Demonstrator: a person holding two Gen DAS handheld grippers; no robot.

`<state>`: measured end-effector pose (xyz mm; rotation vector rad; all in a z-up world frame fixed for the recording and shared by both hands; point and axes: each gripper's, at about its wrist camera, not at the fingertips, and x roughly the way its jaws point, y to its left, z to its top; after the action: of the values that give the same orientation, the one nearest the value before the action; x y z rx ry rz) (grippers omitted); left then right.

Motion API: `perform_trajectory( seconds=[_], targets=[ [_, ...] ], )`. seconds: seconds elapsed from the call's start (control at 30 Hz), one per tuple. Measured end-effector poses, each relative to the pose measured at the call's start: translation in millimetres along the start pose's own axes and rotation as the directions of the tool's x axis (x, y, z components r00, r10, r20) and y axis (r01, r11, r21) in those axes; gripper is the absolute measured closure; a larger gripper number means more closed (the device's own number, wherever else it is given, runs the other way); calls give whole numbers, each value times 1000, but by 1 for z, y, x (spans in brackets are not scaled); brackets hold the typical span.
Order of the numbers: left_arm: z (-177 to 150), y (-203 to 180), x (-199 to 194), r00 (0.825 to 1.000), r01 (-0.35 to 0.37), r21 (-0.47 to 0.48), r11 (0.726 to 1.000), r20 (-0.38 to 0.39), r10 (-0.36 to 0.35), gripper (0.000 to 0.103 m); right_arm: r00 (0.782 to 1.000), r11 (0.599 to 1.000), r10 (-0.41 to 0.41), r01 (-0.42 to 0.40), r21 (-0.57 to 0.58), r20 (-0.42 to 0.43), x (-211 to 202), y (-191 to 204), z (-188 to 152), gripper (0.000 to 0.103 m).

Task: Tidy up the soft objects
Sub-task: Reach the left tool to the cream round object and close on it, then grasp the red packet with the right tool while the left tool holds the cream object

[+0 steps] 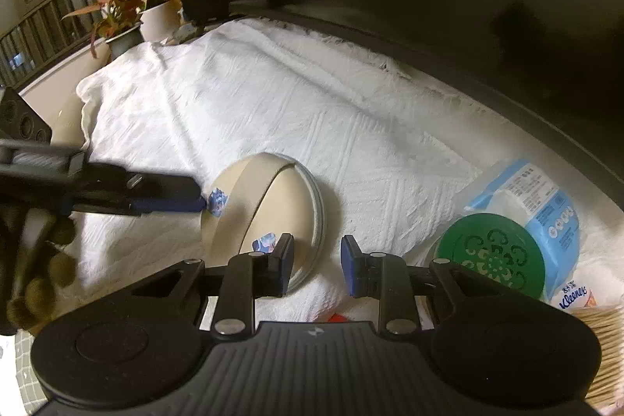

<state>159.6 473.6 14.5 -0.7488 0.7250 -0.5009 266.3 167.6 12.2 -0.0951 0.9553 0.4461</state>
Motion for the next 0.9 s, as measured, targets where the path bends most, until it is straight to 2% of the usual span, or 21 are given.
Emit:
perform_trajectory(
  seconds=[0.03,0.07,0.13,0.23,0.33,0.47,0.5,0.53,0.6,0.67,0.73,0.77,0.83,0.9],
  targets=[
    [0,-5,4,996,-86,40,996,3,86,71,1000,1000,0,0,1,-4,2,-1,0,77],
    [1,-8,6,991,-136,69,988,19,135,81,1000,1000,0,0,1,-10,4,-1,0,77],
    [3,-9,2,989,-134,58,989,66,130,81,999,1000,-17,17,-10,-28,8,-2,-2,77],
    [6,-2,-9,976,-165,20,986,145,160,78,999,999,-35,35,-13,-23,9,-3,-8,77],
    [3,4,-15,975,-165,-14,986,151,165,78,998,999,10,-8,-33,56,-11,0,-5,77],
    [2,11,-3,970,-181,-75,981,151,190,78,995,1000,-24,26,-15,95,-11,1,14,78],
    [6,17,2,964,-199,-97,975,159,212,76,996,999,-33,33,-6,87,-5,0,18,79],
    [4,19,4,958,-191,-133,973,191,214,64,997,999,-36,37,-2,74,1,-1,21,79],
    [1,26,8,955,-159,-193,968,217,200,55,998,999,-37,37,3,51,12,-3,24,84],
    [-1,28,15,963,-131,-199,971,207,172,46,999,1000,-29,29,8,40,18,-6,24,84],
    [-3,31,26,985,-73,-186,980,140,100,42,999,1000,-20,19,8,38,19,-8,23,85],
    [-2,31,31,995,-41,-182,982,80,56,39,999,1000,-22,22,5,34,22,-8,23,85],
    [-2,25,35,1000,-16,-146,989,21,20,38,999,1000,-19,19,7,28,21,-11,24,86],
    [-2,14,40,1000,18,-109,994,-1,-18,39,1000,1000,-9,8,12,17,20,-14,22,86]
  ],
)
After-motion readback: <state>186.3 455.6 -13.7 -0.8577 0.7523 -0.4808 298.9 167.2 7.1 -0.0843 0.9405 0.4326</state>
